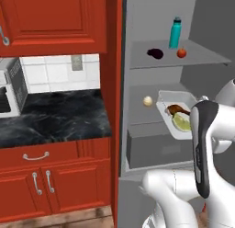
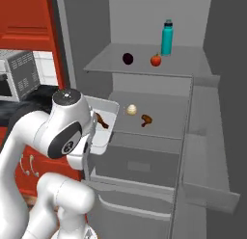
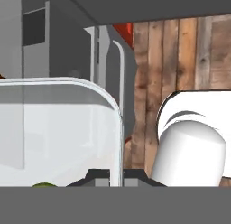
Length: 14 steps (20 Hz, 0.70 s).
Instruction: Place the tupperware on the second highest shelf of the fridge. Make space for the tupperware among the existing items by rearranging them on the shelves if needed. Close the fridge door when finished.
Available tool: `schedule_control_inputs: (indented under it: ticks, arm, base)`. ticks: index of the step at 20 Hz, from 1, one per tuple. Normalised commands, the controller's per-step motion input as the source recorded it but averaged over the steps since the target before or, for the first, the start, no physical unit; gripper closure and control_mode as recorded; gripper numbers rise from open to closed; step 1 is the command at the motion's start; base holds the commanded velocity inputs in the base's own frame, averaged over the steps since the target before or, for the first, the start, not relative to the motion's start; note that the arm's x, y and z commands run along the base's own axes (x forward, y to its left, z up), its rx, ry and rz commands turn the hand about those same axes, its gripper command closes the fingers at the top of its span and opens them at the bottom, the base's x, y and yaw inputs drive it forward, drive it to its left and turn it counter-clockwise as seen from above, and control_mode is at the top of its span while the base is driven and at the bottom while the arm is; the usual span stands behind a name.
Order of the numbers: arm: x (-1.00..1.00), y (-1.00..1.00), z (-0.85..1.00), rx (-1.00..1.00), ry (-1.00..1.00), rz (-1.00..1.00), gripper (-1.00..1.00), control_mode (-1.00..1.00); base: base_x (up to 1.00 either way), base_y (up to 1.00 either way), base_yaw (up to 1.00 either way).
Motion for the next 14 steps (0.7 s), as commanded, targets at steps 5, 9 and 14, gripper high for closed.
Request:
schedule_control_inputs:
  ticks: [5,9,14]
  arm:
    - [0.00,0.00,0.00,0.00,0.00,0.00,1.00,1.00]
    - [0.00,0.00,0.00,0.00,0.00,0.00,1.00,1.00]
    - [0.00,0.00,0.00,0.00,0.00,0.00,1.00,1.00]
  base:
    - [0.51,-0.29,0.32]
    - [0.31,-0.53,0.16]
    - [0.00,-0.63,0.01]
